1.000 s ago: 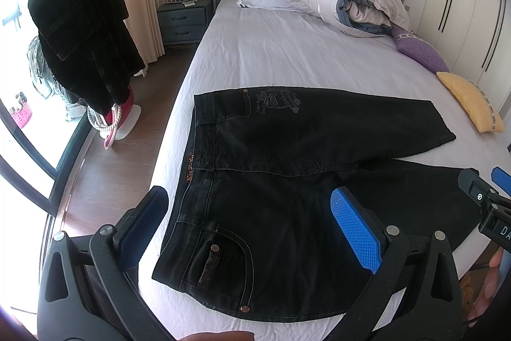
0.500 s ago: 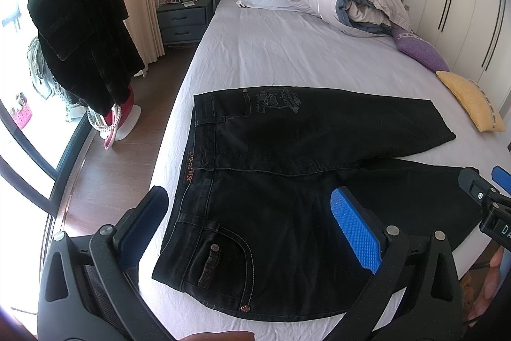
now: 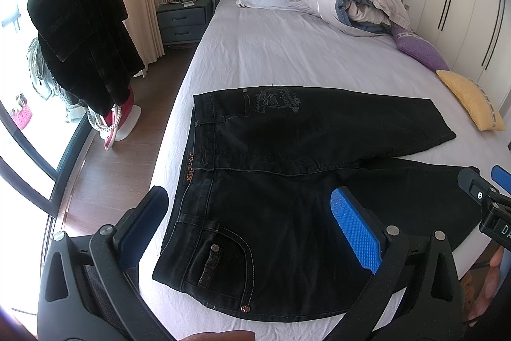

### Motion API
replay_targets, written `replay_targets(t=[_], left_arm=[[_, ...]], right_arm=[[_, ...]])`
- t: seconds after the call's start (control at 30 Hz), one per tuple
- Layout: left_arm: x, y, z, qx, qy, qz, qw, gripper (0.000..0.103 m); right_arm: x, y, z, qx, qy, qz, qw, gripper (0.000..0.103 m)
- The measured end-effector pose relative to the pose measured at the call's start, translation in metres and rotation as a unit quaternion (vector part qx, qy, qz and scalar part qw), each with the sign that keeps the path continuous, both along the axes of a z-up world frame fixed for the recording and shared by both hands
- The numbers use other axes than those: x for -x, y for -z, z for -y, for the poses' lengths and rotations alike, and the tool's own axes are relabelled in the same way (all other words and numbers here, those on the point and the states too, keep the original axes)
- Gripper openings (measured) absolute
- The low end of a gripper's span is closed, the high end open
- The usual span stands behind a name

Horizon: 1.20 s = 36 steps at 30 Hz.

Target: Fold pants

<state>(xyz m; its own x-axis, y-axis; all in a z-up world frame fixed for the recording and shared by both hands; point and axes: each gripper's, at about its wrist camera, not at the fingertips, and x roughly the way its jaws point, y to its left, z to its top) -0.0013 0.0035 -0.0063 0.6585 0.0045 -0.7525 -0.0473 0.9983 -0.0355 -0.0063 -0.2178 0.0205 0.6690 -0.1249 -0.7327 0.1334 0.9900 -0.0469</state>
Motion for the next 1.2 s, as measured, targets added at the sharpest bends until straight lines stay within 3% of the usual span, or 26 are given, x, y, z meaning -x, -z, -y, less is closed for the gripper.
replay_targets(t=[0.33, 0.6, 0.8, 1.0, 1.1, 1.2], left_arm=[[-0.001, 0.009, 0.000, -0.002, 0.000, -0.002, 1.0000, 0.103], [-0.007, 0.012, -0.002, -0.012, -0.004, -0.005, 0.9999, 0.103], [-0.014, 0.010, -0.004, -0.024, -0.001, 0.017, 0.9996, 0.103], [-0.049, 0.015, -0.018, 0.015, 0.064, 0.025, 0.9976, 0.103], [-0.078, 0.015, -0.027, -0.007, 0.065, 0.049, 0.9967, 0.103], [-0.125, 0.017, -0.035, -0.055, 0.076, 0.019, 0.9955, 0.103]], right_arm=[[0.000, -0.003, 0.004, 0.000, -0.001, 0.000, 1.000, 0.103], [0.000, 0.017, -0.014, -0.003, -0.007, -0.001, 1.000, 0.103], [0.002, 0.009, -0.016, -0.021, -0.043, 0.030, 0.998, 0.103], [-0.012, -0.010, -0.009, -0.041, -0.103, 0.086, 0.990, 0.103], [-0.038, -0.017, -0.002, -0.047, -0.130, 0.075, 0.988, 0.103], [-0.066, -0.022, 0.009, -0.059, -0.159, 0.083, 0.982, 0.103]])
